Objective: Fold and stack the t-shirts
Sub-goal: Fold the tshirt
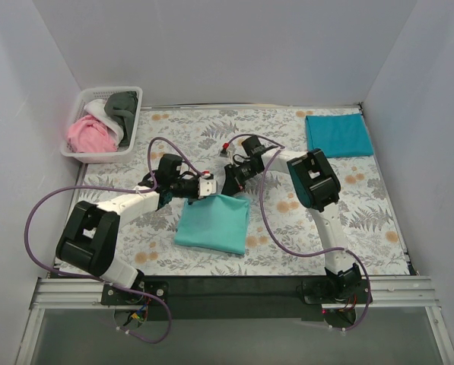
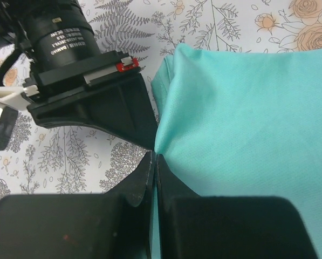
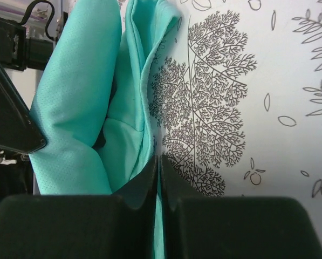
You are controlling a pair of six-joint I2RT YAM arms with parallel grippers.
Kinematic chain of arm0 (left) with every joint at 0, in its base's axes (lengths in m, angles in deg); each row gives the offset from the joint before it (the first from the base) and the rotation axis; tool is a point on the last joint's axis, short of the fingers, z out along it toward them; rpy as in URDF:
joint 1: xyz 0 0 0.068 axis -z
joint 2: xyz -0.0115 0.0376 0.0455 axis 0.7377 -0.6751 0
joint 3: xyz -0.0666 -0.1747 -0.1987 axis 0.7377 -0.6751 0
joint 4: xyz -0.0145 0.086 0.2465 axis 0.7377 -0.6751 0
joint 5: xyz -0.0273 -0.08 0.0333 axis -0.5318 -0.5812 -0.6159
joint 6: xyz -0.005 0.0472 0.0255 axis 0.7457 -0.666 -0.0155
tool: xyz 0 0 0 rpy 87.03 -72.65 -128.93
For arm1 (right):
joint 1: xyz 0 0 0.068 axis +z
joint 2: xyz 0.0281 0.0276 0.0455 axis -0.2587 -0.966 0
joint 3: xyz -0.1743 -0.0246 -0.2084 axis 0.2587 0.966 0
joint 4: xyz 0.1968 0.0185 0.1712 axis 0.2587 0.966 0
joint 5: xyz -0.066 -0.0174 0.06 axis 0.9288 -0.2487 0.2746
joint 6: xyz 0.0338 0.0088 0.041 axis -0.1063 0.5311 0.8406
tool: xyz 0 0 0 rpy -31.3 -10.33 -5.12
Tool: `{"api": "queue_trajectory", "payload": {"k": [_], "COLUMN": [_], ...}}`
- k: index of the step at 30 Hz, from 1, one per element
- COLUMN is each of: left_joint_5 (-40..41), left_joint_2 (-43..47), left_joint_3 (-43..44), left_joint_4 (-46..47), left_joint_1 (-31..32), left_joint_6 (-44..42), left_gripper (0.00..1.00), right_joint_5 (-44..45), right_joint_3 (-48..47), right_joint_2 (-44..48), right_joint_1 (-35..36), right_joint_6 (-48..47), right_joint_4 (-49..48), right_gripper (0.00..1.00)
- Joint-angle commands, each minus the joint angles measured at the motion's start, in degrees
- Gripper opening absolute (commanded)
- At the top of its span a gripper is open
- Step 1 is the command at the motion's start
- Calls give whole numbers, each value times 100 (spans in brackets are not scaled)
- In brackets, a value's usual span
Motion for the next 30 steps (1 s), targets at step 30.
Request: {"api": "queue_trajectory", "payload": {"k": [30], "left_joint_5": [137], "left_joint_2": [-939], "left_joint_3": [-235], "left_joint_4": [1699], "left_joint_1": [-22], "left_joint_6": [-163], "left_gripper": [0], "right_joint_5": [559], "right_joint_3": [-636], "right_joint_2": [-194], "right_joint_1": [-244], "right_joint_6": [-150], "right_joint_4": [352], "right_gripper": [30]}}
